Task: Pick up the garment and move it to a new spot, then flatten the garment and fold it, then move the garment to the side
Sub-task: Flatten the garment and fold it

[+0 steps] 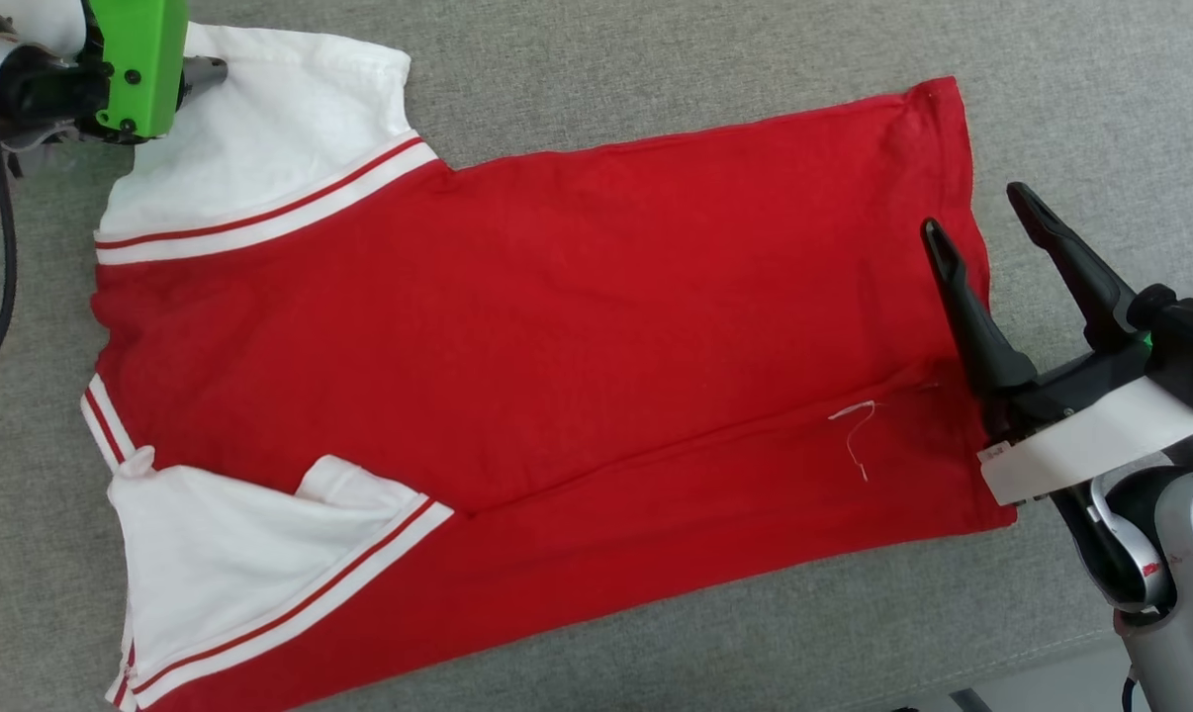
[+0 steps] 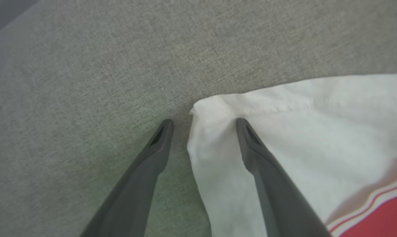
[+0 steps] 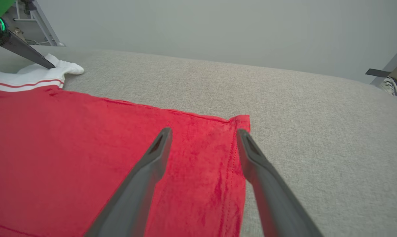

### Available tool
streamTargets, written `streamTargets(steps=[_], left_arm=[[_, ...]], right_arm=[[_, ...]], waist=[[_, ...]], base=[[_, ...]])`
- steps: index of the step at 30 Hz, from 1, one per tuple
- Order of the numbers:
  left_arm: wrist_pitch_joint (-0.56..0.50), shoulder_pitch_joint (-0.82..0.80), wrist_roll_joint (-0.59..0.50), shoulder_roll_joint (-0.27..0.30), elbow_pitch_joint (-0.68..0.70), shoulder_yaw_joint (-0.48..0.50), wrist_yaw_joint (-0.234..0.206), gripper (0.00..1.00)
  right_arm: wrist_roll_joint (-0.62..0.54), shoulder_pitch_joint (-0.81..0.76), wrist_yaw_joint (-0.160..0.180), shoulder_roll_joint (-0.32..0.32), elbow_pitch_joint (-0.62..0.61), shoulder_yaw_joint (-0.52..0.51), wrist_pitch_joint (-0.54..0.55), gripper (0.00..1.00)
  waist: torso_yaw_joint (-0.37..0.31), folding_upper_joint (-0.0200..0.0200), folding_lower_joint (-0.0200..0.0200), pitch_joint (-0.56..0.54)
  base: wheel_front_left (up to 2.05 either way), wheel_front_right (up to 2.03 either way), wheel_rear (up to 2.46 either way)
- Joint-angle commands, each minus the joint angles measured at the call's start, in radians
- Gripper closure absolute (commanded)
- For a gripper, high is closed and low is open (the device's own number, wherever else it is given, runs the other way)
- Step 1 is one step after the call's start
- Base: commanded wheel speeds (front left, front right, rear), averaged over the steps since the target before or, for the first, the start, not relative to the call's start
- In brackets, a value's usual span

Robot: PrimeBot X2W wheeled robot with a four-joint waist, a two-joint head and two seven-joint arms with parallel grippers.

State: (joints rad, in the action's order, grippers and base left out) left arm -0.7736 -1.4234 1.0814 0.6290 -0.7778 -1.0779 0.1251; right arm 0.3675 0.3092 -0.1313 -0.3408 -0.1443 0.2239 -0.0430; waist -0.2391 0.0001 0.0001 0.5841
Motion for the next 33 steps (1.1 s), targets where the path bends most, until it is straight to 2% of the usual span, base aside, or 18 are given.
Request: streamTargets(steps=[1, 2, 3, 4, 9, 14, 15, 16, 24, 28, 33], left_arm=[[-0.017, 0.033, -0.015, -0.007, -0.002, -0.033, 0.005, 0.00], [-0.028, 0.040, -0.017, -0.001, 0.007, -0.049, 0.005, 0.51], [-0.031, 0.045, -0.016, 0.005, 0.016, -0.058, 0.005, 0.85], [-0.030, 0.051, -0.012, 0.012, 0.027, -0.067, 0.005, 1.00], [0.026, 0.062, -0.014, 0.026, 0.069, -0.094, 0.005, 1.00], [0.145, 0.050, -0.026, 0.019, 0.121, -0.109, 0.005, 1.00], [0.183, 0.052, -0.033, 0.009, 0.163, -0.135, 0.005, 1.00], [0.195, 0.052, -0.036, 0.007, 0.178, -0.144, 0.005, 1.00], [0.267, 0.046, -0.053, -0.018, 0.271, -0.181, 0.005, 1.00], [0.299, 0.032, -0.059, -0.036, 0.299, -0.189, 0.005, 1.00], [0.323, 0.012, -0.070, -0.049, 0.324, -0.195, 0.006, 1.00]], right_arm=[[0.011, 0.012, 0.001, -0.005, 0.006, -0.002, -0.009, 0.00], [0.013, 0.011, 0.001, -0.007, 0.010, -0.005, -0.010, 0.00], [0.015, 0.011, 0.001, -0.009, 0.012, -0.008, -0.010, 0.00], [0.017, 0.012, 0.001, -0.010, 0.014, -0.012, -0.010, 0.00], [0.017, 0.029, 0.001, -0.037, 0.006, -0.043, 0.000, 0.00], [0.039, 0.090, 0.001, -0.115, 0.000, -0.090, 0.080, 0.00], [0.080, 0.137, 0.001, -0.204, 0.021, -0.074, 0.182, 0.00], [0.104, 0.155, 0.001, -0.239, 0.030, -0.060, 0.228, 0.00], [0.347, 0.308, 0.001, -0.432, 0.121, 0.089, 0.603, 0.00], [0.423, 0.392, 0.001, -0.468, 0.190, 0.154, 0.754, 0.00], [0.468, 0.478, 0.001, -0.456, 0.268, 0.218, 0.874, 0.00]], waist=[[-0.010, -0.0001, -0.0001, 0.010], [-0.007, -0.0001, -0.0001, 0.008], [-0.005, -0.0001, -0.0001, 0.007], [-0.003, -0.0001, -0.0001, 0.003], [0.020, -0.0001, -0.0001, -0.030], [0.055, -0.0001, -0.0001, -0.077], [0.085, -0.0001, -0.0001, -0.101], [0.095, -0.0001, -0.0001, -0.108], [0.163, -0.0001, -0.0001, -0.127], [0.191, -0.0001, -0.0001, -0.116], [0.219, -0.0001, -0.0001, -0.093]], base=[[0.00, 0.00, 0.00], [0.00, 0.00, 0.00], [0.00, 0.00, 0.00], [0.00, 0.00, 0.00], [0.00, 0.00, 0.00], [0.00, 0.00, 0.00], [0.00, 0.00, 0.00], [0.00, 0.00, 0.00], [0.00, 0.00, 0.00], [0.00, 0.00, 0.00], [0.00, 0.00, 0.00]])
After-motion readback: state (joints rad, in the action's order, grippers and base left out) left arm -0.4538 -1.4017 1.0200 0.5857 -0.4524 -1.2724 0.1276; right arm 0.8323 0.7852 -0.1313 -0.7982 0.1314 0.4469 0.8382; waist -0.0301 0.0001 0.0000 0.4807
